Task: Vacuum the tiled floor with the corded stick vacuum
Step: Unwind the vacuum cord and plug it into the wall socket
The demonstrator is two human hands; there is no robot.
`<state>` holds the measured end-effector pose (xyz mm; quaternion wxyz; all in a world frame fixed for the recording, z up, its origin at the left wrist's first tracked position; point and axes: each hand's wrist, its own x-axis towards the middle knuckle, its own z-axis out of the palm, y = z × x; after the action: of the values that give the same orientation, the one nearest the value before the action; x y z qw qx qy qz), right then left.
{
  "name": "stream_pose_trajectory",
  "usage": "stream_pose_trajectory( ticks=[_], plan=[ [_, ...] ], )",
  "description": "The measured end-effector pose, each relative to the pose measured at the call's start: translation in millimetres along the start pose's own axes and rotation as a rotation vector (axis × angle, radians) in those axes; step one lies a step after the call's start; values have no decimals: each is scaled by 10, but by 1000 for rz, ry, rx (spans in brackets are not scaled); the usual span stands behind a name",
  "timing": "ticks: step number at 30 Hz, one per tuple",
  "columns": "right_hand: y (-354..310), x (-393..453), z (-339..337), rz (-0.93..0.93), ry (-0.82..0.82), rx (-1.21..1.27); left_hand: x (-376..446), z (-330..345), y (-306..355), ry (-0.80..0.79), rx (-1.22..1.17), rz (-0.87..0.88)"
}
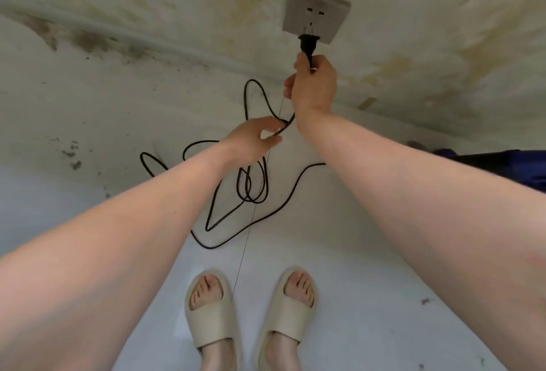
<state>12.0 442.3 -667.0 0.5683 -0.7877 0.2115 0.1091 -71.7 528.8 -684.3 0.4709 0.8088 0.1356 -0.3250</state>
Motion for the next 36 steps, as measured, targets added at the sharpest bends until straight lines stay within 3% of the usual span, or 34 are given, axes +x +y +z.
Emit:
stream_pose_trajectory(
  ticks=[4,8,14,21,25,29,33,36],
  plan=[
    [-188,102,-35,30,-107,48,154,-103,137,56,20,79],
    [-158,129,-44,15,-59,4,219,-204,135,-2,56,126],
    [-131,191,-1,-102,-3,-159,159,-310,131,13,-130,25],
    [-202,291,-55,-134,11,-387,72,-303,320,-108,-252,-42],
    [-357,368,-24,-76,-28,-306,-17,-426,363,-140,-378,-92],
    [-413,333,43,17,-52,-236,-156,-505,350,-139,-340,-107],
    [-403,299,25,30,-95,-326,-192,-497,394,-83,-248,-81],
    [-411,314,18,6,-74,-386,-172,-524,495,-145,-193,-63]
  ],
)
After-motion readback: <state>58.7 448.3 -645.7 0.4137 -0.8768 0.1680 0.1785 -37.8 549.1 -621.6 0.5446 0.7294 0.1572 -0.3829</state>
